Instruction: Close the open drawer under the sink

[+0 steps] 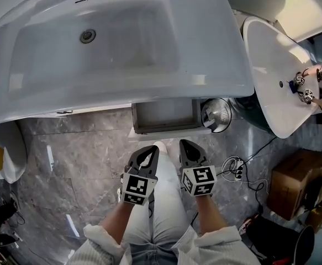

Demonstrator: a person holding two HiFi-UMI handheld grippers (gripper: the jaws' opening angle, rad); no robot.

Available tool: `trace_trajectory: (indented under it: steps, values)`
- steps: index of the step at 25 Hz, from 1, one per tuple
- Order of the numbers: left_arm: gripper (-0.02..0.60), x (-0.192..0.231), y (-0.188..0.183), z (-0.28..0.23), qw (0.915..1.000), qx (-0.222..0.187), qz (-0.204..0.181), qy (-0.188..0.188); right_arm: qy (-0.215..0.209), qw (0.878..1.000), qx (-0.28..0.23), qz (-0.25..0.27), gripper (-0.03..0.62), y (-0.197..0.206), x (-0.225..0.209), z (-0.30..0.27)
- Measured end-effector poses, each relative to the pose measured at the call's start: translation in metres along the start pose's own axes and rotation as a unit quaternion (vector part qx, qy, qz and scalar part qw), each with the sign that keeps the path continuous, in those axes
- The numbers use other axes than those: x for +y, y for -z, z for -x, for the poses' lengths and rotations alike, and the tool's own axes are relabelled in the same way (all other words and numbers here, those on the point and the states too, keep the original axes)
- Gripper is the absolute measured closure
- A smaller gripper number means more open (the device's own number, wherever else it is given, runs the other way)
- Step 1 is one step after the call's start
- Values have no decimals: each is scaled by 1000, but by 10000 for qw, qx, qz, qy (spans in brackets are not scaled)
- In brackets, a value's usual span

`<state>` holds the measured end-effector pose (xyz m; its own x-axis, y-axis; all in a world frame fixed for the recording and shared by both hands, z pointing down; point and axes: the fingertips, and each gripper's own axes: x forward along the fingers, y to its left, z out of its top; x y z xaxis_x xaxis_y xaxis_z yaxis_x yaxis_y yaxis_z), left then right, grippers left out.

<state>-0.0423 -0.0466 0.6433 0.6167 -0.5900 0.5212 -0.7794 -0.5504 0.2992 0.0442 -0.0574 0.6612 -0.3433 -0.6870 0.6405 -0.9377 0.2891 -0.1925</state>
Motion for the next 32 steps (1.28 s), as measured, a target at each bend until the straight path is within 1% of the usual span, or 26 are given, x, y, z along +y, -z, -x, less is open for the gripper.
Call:
trace_trajectory:
  steps: [5,8,12,17,20,27,29,32]
  values:
    - [565,8,7,-13,9999,78,-2,-89,-18,10000,3,9,585,5,-3,-13]
    - [565,14,10,-17,9997,116,83,-179,-38,10000,-1,-6,585,5,-2,-19]
    - [565,21,7,-19,9995,40,153,-288,-59,10000,-61,-24,585,4,-1,-23]
    - [566,22,6,-21,9996,67,119,-250,-37,9999,-95,-96,585,1,-2,-24]
    - [566,25,6,-22,9996,32,-61,-262,-27,9998,-162,-143,585,-1,-1,-24]
    - [566,19,3,-24,9990,77,-431,-117,17,9994,-332,-121,585,-6,0,-22]
    - [566,21,0,-26,9989,63,-457,-128,33,9992,-369,-141,585,-9,-2,-25]
    - [566,30,-10,-33,9990,-18,-369,-243,15,9991,-392,-128,585,-19,-5,-34]
